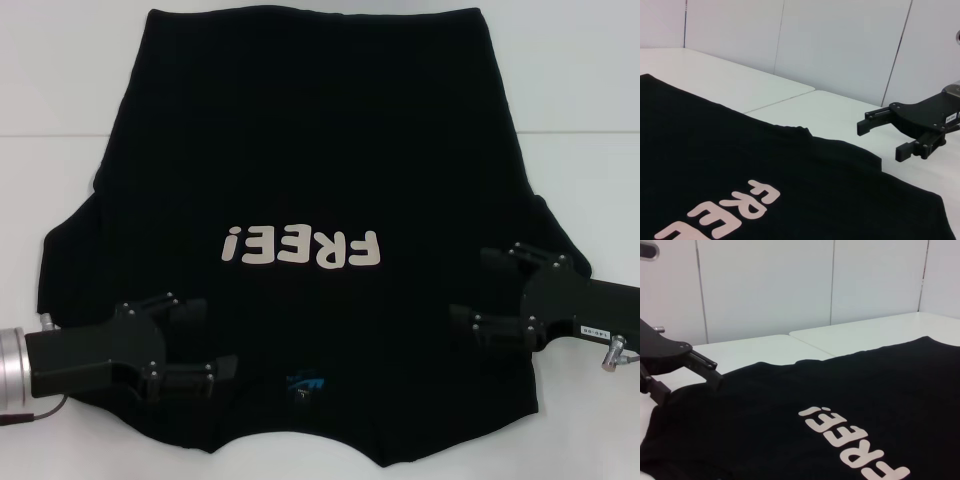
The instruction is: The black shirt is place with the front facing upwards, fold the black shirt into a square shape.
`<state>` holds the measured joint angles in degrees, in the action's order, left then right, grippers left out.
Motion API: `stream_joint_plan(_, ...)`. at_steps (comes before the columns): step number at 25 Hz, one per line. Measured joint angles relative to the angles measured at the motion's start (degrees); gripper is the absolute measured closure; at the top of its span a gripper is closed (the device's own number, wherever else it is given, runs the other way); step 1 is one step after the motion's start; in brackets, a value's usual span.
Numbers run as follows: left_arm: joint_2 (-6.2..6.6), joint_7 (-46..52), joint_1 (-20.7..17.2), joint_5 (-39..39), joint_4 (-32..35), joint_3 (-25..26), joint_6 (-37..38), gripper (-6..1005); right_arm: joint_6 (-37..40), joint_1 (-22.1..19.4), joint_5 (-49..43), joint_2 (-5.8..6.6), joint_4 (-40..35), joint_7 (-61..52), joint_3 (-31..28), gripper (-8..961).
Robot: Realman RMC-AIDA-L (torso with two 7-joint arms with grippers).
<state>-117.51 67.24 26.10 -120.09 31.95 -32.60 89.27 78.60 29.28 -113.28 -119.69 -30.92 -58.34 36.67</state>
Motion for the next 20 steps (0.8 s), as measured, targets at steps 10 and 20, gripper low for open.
stream_joint_plan(10, -0.04, 0.1, 0.2, -0.2, 0.0, 0.0, -0.6, 78, -0.2, 0.1, 0.0, -0.06, 0.4, -0.1, 0.2, 26)
stream_joint_plan(20, 2.05, 25.2, 1.6, 0.2, 0.1, 9.7, -5.3, 92, -0.2, 0.6, 0.0, -0.08, 0.5, -0.4, 0.0, 26)
